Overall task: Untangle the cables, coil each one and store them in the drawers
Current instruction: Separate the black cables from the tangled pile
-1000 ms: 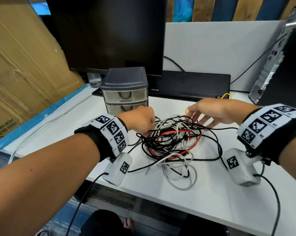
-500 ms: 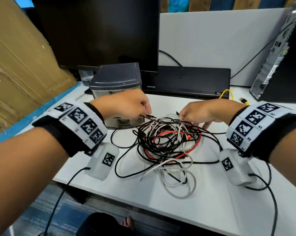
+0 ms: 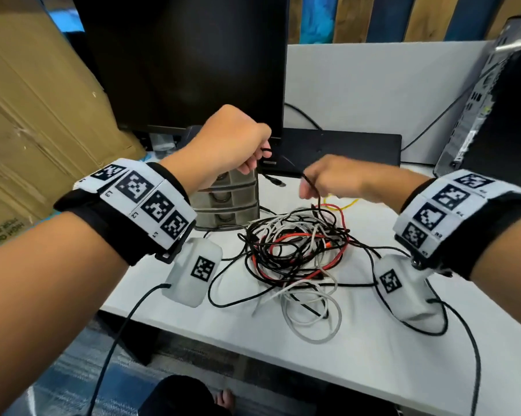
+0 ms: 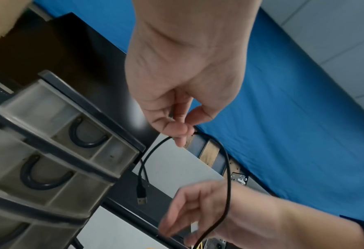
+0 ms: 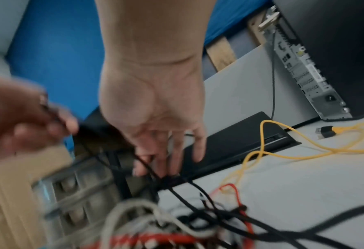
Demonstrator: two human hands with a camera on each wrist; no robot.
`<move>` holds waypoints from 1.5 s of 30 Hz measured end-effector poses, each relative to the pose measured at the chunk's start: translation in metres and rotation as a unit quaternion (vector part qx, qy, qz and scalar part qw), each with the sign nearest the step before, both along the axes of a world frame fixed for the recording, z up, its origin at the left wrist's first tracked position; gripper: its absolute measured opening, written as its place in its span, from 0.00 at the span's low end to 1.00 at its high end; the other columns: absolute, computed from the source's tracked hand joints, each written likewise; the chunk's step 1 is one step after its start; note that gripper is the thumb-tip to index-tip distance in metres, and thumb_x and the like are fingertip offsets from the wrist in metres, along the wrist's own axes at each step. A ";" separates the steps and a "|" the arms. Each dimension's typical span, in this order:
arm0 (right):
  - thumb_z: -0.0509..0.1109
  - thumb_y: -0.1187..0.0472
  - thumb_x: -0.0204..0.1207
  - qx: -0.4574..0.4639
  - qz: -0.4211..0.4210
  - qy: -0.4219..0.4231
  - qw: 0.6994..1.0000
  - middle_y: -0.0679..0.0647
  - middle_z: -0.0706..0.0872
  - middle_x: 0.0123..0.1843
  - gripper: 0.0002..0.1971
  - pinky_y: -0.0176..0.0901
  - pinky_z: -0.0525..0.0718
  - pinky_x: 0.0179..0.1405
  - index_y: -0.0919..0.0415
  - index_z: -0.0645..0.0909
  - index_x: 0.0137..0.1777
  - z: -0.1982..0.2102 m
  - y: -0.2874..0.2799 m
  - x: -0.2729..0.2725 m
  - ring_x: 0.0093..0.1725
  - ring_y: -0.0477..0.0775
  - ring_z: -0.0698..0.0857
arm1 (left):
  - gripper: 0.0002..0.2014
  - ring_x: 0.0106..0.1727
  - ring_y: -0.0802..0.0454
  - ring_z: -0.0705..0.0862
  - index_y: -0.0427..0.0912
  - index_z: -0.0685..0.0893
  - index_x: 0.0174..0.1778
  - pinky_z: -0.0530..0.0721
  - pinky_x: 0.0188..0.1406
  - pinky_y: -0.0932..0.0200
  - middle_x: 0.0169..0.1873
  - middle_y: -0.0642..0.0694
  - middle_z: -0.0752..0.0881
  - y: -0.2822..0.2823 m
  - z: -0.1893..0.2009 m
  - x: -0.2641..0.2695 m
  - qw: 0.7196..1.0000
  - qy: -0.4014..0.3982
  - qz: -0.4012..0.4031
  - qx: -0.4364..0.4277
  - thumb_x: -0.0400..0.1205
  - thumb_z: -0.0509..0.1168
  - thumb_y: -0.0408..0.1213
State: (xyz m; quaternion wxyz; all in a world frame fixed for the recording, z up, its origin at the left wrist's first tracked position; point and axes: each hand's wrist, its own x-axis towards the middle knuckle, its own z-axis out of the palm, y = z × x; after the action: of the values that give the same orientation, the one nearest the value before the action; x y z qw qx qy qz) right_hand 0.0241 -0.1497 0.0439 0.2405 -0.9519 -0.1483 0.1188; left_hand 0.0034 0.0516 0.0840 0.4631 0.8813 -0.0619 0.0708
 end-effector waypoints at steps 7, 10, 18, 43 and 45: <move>0.70 0.65 0.78 0.052 0.046 0.087 0.994 0.57 0.92 0.49 0.04 0.51 0.75 0.52 0.58 0.86 0.46 0.011 -0.020 -0.020 0.50 0.48 0.85 | 0.12 0.30 0.52 0.92 0.38 0.91 0.40 0.94 0.42 0.54 0.30 0.41 0.92 0.023 0.003 -0.012 0.989 -0.118 0.023 0.090 0.82 0.76 0.43; 0.77 0.62 0.76 -0.018 -0.013 0.008 1.000 0.57 0.90 0.50 0.08 0.52 0.82 0.51 0.54 0.83 0.52 -0.014 -0.043 -0.014 0.51 0.56 0.85 | 0.15 0.27 0.54 0.89 0.36 0.91 0.40 0.91 0.32 0.60 0.32 0.40 0.91 0.029 0.006 -0.016 0.991 -0.122 0.032 0.053 0.85 0.73 0.46; 0.76 0.52 0.79 -0.121 -0.036 0.055 0.990 0.57 0.92 0.41 0.08 0.44 0.82 0.41 0.54 0.82 0.50 -0.048 -0.060 -0.029 0.40 0.50 0.88 | 0.16 0.26 0.52 0.86 0.39 0.91 0.36 0.82 0.26 0.67 0.29 0.40 0.88 0.030 0.002 -0.023 0.991 -0.087 0.010 0.103 0.85 0.72 0.46; 0.56 0.71 0.85 0.226 -0.003 -0.066 0.972 0.53 0.73 0.33 0.14 0.36 0.64 0.21 0.51 0.75 0.57 0.084 0.004 -0.049 0.26 0.47 0.65 | 0.15 0.61 0.53 0.87 0.49 0.87 0.60 0.81 0.68 0.51 0.56 0.51 0.90 -0.012 0.000 -0.020 0.993 -0.015 -0.120 -0.012 0.94 0.54 0.45; 0.58 0.71 0.86 0.253 0.005 -0.049 0.966 0.50 0.71 0.29 0.12 0.35 0.62 0.21 0.53 0.76 0.57 0.081 0.003 -0.049 0.23 0.44 0.64 | 0.19 0.38 0.48 0.88 0.42 0.82 0.44 0.87 0.55 0.53 0.33 0.46 0.85 -0.009 -0.001 -0.025 0.981 0.046 -0.165 -0.095 0.95 0.52 0.43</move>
State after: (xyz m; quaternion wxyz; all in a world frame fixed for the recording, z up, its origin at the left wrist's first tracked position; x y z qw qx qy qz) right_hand -0.0246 -0.1466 0.1251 0.4649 -0.8641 -0.1900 0.0317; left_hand -0.0219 0.0427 0.0828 0.5528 0.8130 -0.1779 -0.0420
